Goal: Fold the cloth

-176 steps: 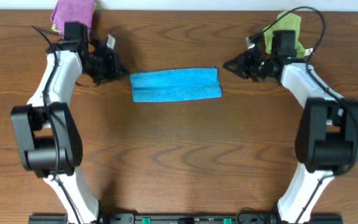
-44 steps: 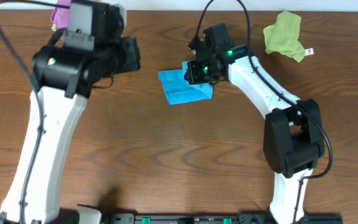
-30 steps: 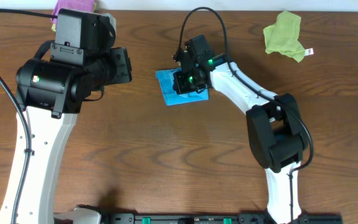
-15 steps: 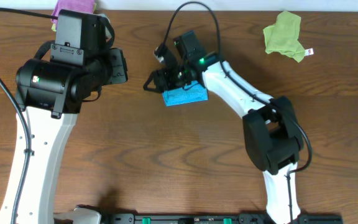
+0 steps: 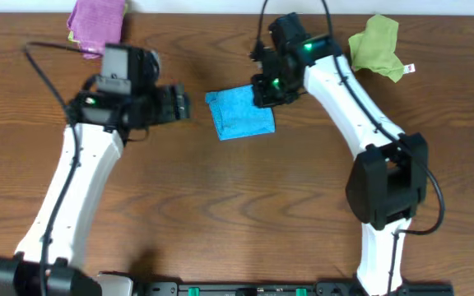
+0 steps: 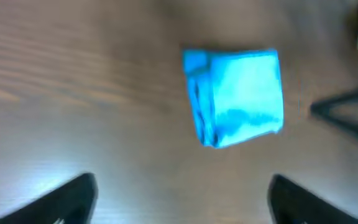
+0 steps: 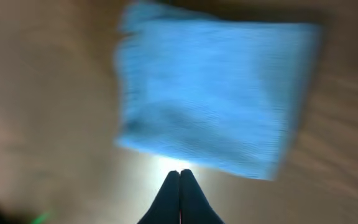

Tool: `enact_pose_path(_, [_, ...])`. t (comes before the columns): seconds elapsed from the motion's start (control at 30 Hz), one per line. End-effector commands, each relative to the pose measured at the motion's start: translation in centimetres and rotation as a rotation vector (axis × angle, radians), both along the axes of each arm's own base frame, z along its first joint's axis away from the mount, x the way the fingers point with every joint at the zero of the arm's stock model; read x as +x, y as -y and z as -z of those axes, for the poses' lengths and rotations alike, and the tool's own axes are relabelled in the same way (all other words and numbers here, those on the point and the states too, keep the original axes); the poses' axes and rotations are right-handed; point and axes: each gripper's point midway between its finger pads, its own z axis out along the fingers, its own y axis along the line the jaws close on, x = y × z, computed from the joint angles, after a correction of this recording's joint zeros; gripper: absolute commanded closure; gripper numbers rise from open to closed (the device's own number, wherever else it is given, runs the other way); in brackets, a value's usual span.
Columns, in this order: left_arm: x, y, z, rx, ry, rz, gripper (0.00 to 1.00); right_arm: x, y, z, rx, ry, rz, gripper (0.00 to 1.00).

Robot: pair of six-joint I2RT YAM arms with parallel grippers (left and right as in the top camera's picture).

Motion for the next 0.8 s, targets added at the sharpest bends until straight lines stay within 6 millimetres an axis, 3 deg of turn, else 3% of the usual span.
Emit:
enact_pose_path(0.0, [-0.5,2.6,2.3,-0.143,-0.016,0.079,0.05,1.5,4.2,0.4,-0.153,0.067,0.056,0.99])
enact_pose_path(0.17, [1.4,3.9,4.9,-0.23,0.025,0.055,0.05,2.8,6.7,2.1,-0.183,0.079,0.111,0.99])
enact_pose_path(0.33, [2.7,5.0,9.0,-0.268,-0.054,0.021,0.05,3.5,8.1,4.5,-0.184,0.047,0.141,0.99])
enact_pose_path(0.53, [3.1,5.5,13.0,-0.291,-0.141,-0.017,0.05,3.6,7.5,8.0,-0.149,-0.014,0.13,0.99])
enact_pose_path(0.77, [4.3,5.9,14.6,-0.338,-0.153,-0.063,0.05,3.7,6.3,10.4,-0.101,-0.045,0.119,0.99])
